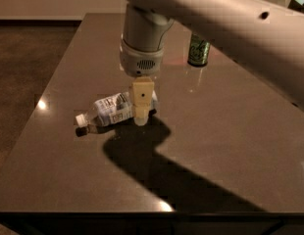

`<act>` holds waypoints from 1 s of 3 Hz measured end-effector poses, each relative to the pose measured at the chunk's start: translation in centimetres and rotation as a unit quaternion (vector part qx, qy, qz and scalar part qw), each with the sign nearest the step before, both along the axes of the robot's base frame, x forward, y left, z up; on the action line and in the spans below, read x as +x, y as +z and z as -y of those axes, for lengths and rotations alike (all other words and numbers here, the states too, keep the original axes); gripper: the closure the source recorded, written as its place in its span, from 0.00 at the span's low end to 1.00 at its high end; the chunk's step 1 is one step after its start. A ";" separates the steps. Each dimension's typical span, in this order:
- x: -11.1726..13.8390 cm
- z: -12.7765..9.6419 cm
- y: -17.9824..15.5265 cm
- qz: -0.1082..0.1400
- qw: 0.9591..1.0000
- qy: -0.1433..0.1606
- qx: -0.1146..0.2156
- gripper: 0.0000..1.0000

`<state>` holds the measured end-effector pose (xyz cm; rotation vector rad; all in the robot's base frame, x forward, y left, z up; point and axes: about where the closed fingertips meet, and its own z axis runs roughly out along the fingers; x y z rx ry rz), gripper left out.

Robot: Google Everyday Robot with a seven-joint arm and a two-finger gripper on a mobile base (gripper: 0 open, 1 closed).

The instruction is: Pick blue plastic bottle

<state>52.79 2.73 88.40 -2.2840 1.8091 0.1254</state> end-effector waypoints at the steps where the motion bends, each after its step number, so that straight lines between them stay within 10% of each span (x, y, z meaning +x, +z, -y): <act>1: -0.4 -0.9 -1.7 -0.016 0.999 0.017 -0.025 0.04; 3: -1.2 -1.6 -1.7 -0.030 0.998 0.038 -0.042 0.46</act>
Offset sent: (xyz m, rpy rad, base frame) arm -0.0148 0.0154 -0.0274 -0.1241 0.0896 0.0806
